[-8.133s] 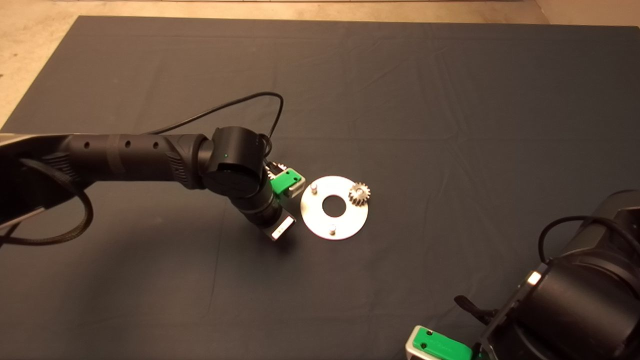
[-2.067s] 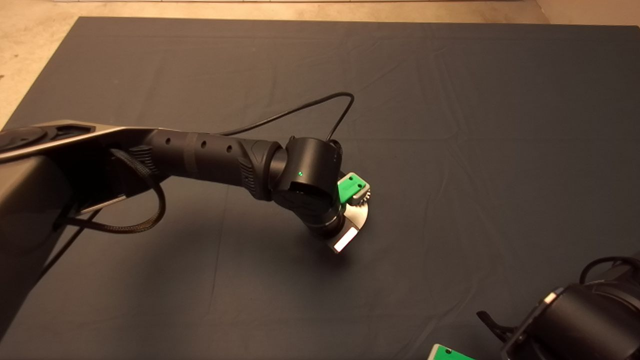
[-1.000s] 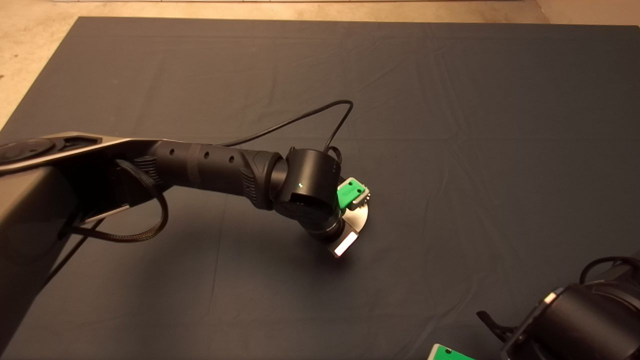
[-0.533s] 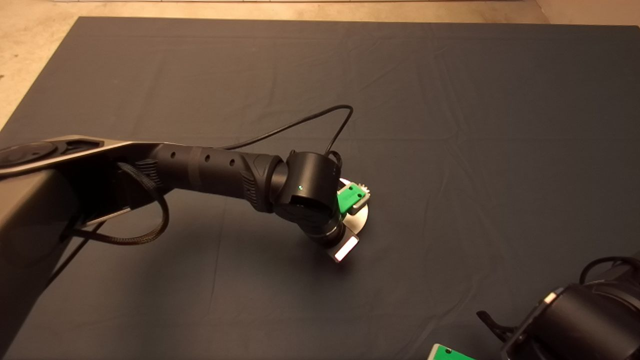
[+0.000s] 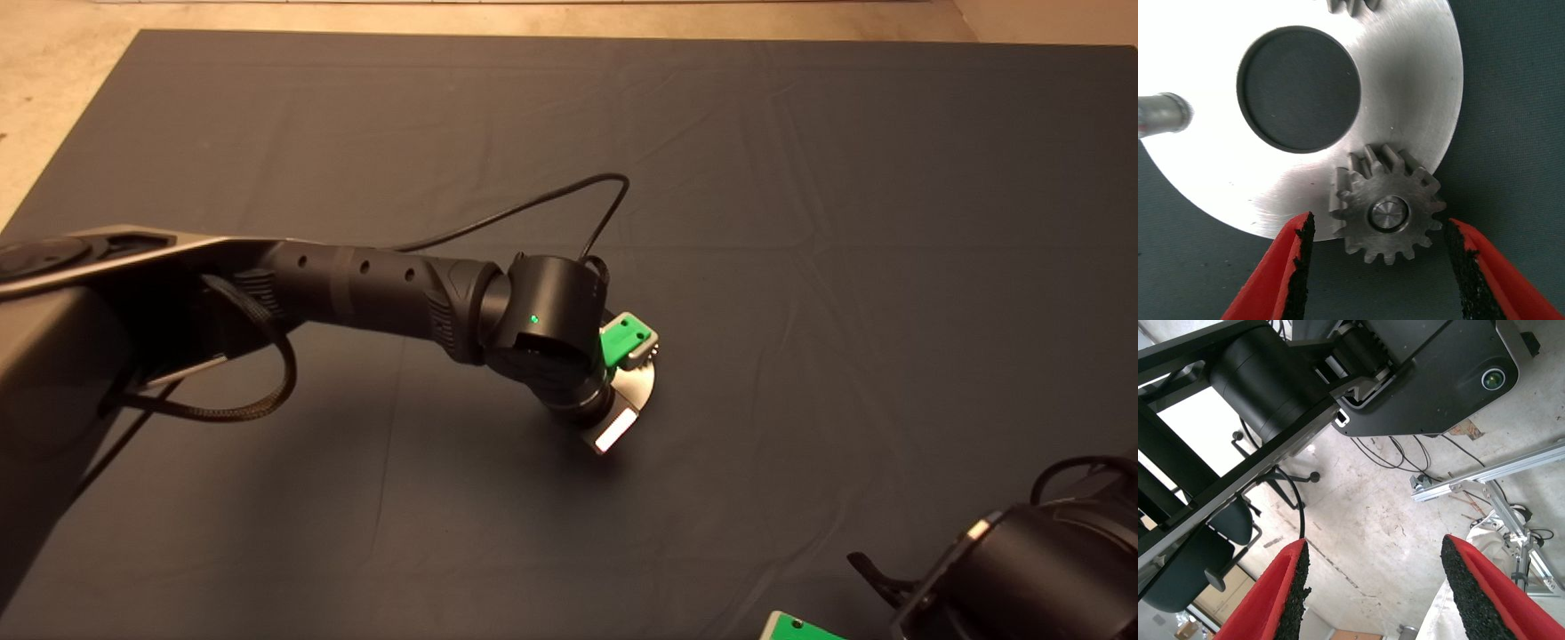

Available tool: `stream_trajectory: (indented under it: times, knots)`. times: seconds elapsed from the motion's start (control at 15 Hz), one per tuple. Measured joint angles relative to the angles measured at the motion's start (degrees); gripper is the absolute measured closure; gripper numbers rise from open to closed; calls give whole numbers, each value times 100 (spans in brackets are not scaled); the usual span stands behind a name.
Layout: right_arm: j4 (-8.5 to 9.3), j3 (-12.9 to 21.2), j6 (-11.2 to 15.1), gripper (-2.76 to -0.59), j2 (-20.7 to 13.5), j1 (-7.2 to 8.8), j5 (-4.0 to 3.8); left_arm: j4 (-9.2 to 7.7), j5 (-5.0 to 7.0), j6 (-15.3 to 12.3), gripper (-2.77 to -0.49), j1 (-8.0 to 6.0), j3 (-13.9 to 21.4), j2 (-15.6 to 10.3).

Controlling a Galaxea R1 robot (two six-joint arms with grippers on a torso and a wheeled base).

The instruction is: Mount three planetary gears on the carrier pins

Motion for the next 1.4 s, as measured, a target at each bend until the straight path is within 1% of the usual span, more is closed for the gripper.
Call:
stream_trajectory:
  times: [0.07,0.2,0.27,0.33,0.4,0.47,0.6,0.67,0.8,0.87,1.0,1.07,1.27,1.4]
  knots:
    - [2,0,1,-145,-2,-1,-1,-89,1,-2,-131,-83,5,-24]
    - [5,0,0,-145,28,0,0,-386,-2,0,-131,-280,44,-115]
    - [7,-6,2,-145,51,2,-2,-566,-2,1,-131,-419,85,-191]
    - [10,-46,2,-145,77,0,-1,-683,-2,12,-131,-566,116,-281]
    - [10,-125,2,-145,105,2,-2,-760,0,55,-131,-697,132,-385]
    - [10,-199,2,-145,143,2,-2,-813,0,120,-131,-776,134,-472]
    - [13,-302,5,-145,215,2,-2,-924,0,325,-131,-887,132,-641]
    - [18,-340,6,-145,250,2,-2,-953,-4,453,-131,-940,127,-742]
    - [38,-358,9,-145,296,1,-2,-998,0,593,-131,-1044,110,-1012]
    - [44,-378,13,-145,317,2,-6,-1007,0,645,-131,-1082,94,-1131]
    - [55,-461,33,-145,431,5,-4,-1014,2,761,-131,-1093,-4,-1317]
    - [60,-488,44,-145,510,5,-2,-1023,0,889,-131,-1096,-59,-1395]
    - [66,-529,52,-145,588,35,-6,-1026,-2,1297,-131,-1096,-387,-1546]
    - [79,-540,52,-145,643,68,-1,-1025,2,1466,-131,-1096,-626,-1591]
